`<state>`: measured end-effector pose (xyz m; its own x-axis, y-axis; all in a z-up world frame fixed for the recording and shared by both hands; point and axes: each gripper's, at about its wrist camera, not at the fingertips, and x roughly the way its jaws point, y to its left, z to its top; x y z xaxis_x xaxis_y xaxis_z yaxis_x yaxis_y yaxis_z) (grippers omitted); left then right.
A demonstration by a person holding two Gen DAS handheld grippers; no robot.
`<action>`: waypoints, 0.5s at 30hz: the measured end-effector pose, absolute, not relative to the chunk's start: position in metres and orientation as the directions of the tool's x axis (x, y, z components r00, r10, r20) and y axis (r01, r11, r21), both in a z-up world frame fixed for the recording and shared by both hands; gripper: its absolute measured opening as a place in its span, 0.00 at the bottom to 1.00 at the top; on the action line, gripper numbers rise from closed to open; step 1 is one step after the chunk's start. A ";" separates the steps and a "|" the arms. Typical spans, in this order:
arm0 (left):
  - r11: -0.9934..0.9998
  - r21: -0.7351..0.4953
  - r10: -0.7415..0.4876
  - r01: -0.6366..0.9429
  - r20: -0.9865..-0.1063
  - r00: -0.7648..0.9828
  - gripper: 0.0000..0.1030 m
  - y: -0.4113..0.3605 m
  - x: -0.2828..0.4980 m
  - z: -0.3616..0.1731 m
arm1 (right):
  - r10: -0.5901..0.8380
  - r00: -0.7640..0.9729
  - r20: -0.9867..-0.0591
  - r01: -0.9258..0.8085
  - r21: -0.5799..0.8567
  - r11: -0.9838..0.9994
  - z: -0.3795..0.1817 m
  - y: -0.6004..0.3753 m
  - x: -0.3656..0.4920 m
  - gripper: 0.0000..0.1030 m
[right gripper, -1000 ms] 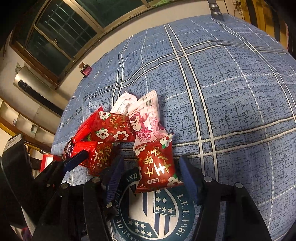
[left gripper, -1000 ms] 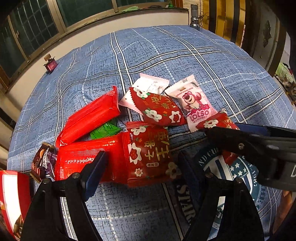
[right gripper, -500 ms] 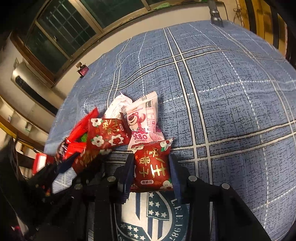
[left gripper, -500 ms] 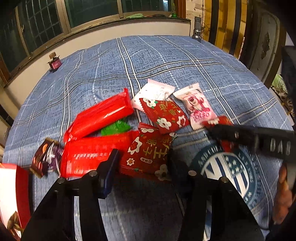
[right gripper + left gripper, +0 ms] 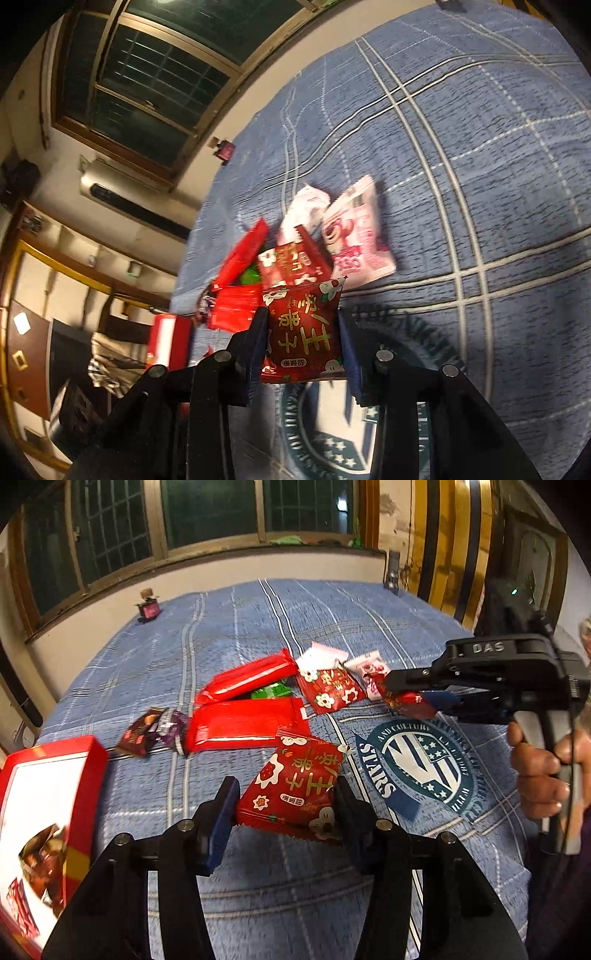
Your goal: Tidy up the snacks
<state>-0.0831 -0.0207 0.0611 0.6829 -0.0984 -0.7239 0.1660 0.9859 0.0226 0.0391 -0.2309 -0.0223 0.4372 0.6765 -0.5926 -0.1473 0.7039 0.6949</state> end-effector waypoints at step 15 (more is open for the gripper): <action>0.991 0.016 -0.083 0.135 -0.715 0.695 0.48 -0.004 -0.109 0.062 | 0.654 0.430 -0.622 -0.154 0.663 0.732 -0.028 -0.201 0.040 0.36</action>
